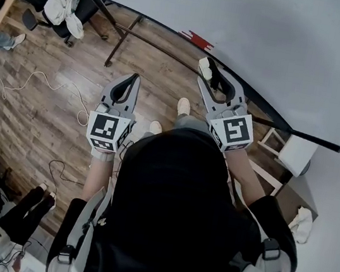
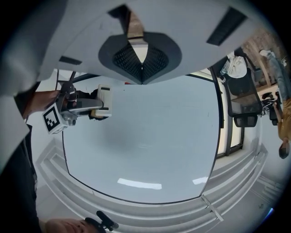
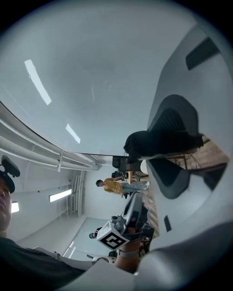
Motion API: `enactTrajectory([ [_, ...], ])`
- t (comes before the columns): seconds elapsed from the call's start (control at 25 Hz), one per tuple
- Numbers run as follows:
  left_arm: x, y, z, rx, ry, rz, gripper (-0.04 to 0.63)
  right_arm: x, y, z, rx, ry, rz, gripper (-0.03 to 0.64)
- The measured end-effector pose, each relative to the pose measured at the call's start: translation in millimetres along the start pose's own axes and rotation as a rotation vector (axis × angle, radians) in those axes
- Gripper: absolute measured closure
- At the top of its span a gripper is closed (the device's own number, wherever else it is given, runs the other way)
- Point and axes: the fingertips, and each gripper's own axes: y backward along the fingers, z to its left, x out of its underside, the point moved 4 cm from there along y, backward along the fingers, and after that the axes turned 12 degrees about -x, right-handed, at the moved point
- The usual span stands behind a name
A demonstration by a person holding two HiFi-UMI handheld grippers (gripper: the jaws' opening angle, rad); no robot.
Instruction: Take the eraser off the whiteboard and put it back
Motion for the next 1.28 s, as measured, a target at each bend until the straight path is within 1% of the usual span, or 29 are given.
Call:
enactTrajectory([
  [0.36, -2.5, -16.1, -34.3, 0.085, -0.034, 0.018, 0.586, 38.2, 45.4, -30.9, 0.153, -0.005, 0.077, 0.448],
  [0.84, -2.8, -37.0, -74.9, 0.203, -0.083, 0.046, 0.586, 98.2, 95.2, -55.8, 0.316, -0.008, 0.215, 0.448],
  [1.28, -2.5, -59.4, -104.8, 0.281, -0.121, 0.073, 0.586, 156.3, 128.3, -80.6, 0.422, 0.001, 0.357, 0.448],
])
